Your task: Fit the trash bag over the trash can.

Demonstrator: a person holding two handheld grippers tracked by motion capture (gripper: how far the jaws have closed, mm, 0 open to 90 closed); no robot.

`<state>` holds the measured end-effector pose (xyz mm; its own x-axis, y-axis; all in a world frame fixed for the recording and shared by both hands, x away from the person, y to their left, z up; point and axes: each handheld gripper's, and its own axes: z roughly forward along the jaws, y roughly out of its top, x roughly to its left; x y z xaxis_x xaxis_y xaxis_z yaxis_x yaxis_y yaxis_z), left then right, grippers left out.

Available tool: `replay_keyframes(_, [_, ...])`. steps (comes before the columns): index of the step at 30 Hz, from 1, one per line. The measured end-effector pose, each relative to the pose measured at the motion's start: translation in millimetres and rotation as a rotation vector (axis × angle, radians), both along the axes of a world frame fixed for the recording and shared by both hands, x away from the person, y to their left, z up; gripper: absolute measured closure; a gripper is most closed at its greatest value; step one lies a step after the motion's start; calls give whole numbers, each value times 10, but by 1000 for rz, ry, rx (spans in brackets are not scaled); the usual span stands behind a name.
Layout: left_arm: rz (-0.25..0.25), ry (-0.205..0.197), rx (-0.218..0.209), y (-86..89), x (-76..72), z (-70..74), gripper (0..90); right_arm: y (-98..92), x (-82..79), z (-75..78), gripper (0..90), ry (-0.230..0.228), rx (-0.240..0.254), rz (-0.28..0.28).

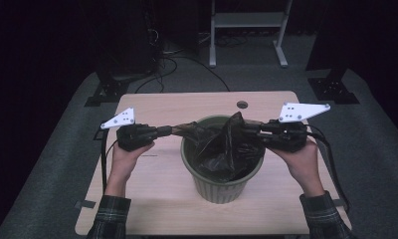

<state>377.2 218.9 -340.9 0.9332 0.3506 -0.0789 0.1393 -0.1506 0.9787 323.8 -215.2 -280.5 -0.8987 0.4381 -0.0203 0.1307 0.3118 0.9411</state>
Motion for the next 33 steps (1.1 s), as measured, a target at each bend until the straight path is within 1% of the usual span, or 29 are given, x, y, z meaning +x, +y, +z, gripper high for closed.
replay_keyframes(1, [8,-4,-2,22,3,5,897,-25,-6,-6,898,-6,6,-4])
replay_keyframes(3, [30,-5,-11,75,9,12,897,-104,-20,-11,899,-5,17,-12])
replay_keyframes(8, [90,-12,-26,222,24,17,897,-379,-85,-52,899,-9,36,-54])
replay_keyframes(11, [133,-16,-36,295,30,9,897,-545,-126,-104,899,-18,50,-84])
replay_keyframes(13, [160,-16,-41,330,40,-7,897,-644,-150,-154,899,-15,70,-97])
replay_keyframes(14, [175,-11,-41,344,43,-16,897,-667,-157,-173,900,-16,71,-102])
replay_keyframes(15, [178,-4,-40,354,50,-28,897,-694,-166,-200,900,-16,72,-110])
replay_keyframes(16, [175,1,-46,355,53,-41,897,-718,-166,-230,899,-7,76,-114])
replay_keyframes(17, [177,2,-41,352,53,-52,895,-735,-164,-263,899,-1,79,-116])
replay_keyframes(18, [172,7,-45,344,50,-56,831,-746,-161,-296,899,0,79,-121])
replay_keyframes(19, [155,2,-54,336,40,-53,787,-752,-155,-327,898,8,80,-122])
replay_keyframes(20, [155,-9,-58,326,16,-35,747,-753,-149,-353,898,13,78,-125])
replay_keyframes(21, [153,-20,-64,315,-13,-8,698,-752,-144,-374,899,14,76,-130])
replay_keyframes(23, [127,-41,-73,293,-73,70,626,-750,-130,-404,898,18,63,-140])
replay_keyframes(24, [119,-50,-73,284,-98,111,575,-752,-120,-418,898,18,62,-144])
replay_keyframes(27, [98,-75,-72,257,-172,222,473,-763,-106,-439,898,26,69,-148])
replay_keyframes(30, [86,-95,-87,246,-242,329,436,-764,-99,-454,898,28,64,-155])
replay_keyframes(32, [65,-98,-101,220,-285,386,425,-760,-96,-467,898,30,66,-155])
replay_keyframes(33, [54,-106,-99,189,-308,411,415,-757,-95,-471,898,31,66,-155])
